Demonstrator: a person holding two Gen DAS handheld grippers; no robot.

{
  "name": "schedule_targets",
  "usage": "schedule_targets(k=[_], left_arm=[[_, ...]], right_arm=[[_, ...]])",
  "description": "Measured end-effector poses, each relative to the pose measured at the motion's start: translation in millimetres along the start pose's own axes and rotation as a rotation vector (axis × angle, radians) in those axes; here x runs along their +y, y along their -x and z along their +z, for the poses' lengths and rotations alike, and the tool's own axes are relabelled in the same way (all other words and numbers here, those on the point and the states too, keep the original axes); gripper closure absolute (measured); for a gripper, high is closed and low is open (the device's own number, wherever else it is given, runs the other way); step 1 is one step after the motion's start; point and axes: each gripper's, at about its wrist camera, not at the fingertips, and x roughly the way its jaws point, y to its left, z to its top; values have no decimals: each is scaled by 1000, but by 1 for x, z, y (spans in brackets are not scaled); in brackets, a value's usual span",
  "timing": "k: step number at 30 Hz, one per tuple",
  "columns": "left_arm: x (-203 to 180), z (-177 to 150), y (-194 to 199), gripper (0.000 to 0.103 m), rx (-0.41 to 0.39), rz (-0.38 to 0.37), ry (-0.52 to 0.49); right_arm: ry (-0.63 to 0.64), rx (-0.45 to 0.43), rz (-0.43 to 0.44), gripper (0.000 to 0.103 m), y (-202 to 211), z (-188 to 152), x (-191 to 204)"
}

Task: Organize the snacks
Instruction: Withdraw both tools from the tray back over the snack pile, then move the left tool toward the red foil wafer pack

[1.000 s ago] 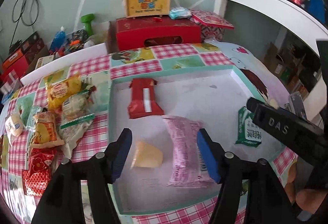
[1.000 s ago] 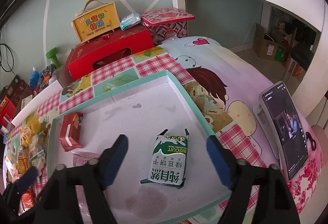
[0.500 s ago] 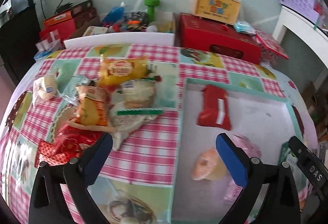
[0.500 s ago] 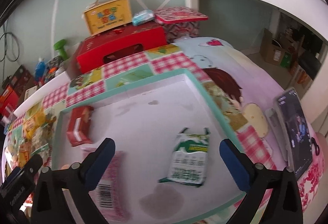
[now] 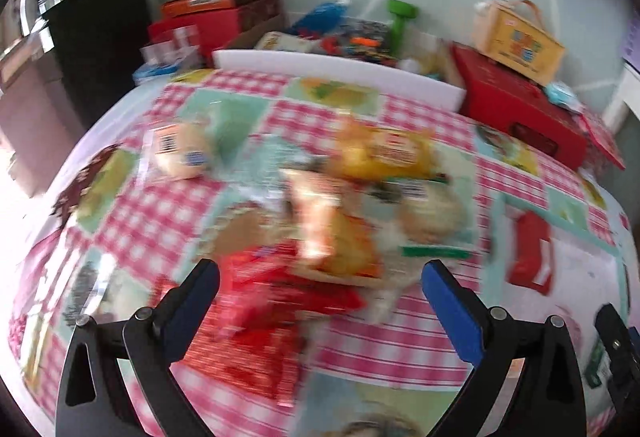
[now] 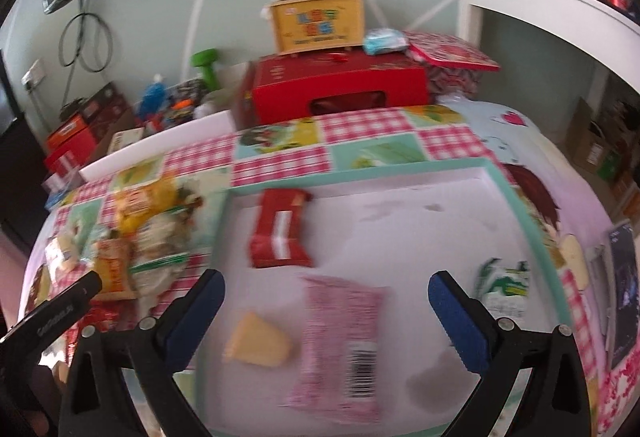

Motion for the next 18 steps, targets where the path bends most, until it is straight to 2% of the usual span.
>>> schedule_targets(k=[9, 18], left_arm=[[74, 8, -4, 2, 4, 146, 102], [114, -1, -10, 2, 46, 175, 143]], right_arm=[[88, 33, 106, 0, -4, -13, 58], [150, 72, 149, 0, -12, -27, 97]])
